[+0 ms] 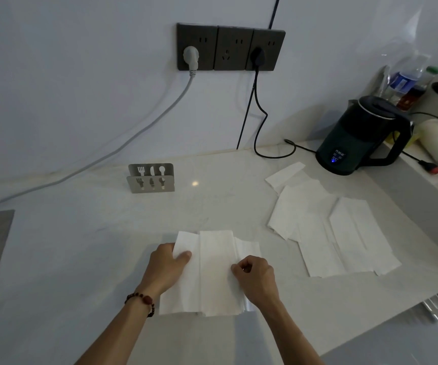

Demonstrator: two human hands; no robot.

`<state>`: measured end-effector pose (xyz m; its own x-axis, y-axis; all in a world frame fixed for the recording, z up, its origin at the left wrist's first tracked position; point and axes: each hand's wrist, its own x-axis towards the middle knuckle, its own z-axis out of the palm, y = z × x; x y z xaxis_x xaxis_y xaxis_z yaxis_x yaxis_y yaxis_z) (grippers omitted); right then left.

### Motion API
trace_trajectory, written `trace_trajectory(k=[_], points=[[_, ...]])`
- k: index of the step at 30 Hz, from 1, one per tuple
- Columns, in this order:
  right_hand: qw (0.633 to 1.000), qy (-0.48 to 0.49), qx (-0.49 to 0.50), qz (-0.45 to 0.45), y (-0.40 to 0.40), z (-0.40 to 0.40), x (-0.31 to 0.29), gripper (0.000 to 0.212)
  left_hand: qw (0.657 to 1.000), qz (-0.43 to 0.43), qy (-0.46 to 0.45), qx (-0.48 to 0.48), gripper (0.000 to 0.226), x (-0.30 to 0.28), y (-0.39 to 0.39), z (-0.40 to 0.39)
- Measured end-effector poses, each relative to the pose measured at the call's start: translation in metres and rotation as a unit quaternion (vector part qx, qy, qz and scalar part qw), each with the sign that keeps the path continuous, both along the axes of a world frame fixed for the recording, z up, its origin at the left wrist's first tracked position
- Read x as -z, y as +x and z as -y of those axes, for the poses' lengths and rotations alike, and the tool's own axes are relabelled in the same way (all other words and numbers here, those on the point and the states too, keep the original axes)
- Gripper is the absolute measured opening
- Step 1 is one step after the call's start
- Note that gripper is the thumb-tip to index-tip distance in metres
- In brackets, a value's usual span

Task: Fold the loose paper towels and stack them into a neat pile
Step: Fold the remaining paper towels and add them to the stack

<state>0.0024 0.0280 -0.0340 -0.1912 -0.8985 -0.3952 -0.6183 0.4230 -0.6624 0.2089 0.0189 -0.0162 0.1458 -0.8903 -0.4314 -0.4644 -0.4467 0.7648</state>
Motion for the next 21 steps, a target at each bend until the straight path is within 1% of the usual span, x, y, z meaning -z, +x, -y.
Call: trace_trajectory(k=[8, 19, 20, 21], points=[[1.000, 0.001, 0.005, -0.014, 0.001, 0.000, 0.006, 0.015, 1.000, 0.000, 0.013, 0.000, 0.015, 0.002, 0.001, -0.003], [1.000, -0.004, 0.001, -0.029, 0.001, -0.001, 0.010, 0.015, 1.000, 0.001, 0.007, 0.002, 0.017, 0.010, 0.001, -0.001], [1.000, -0.003, 0.002, -0.030, 0.002, -0.001, 0.010, 0.015, 1.000, 0.013, 0.006, -0.005, 0.013, 0.012, 0.000, -0.002], [1.000, -0.002, 0.003, -0.030, 0.002, -0.002, 0.010, 0.014, 0.998, 0.057, -0.004, -0.013, 0.013, 0.012, -0.001, -0.002]])
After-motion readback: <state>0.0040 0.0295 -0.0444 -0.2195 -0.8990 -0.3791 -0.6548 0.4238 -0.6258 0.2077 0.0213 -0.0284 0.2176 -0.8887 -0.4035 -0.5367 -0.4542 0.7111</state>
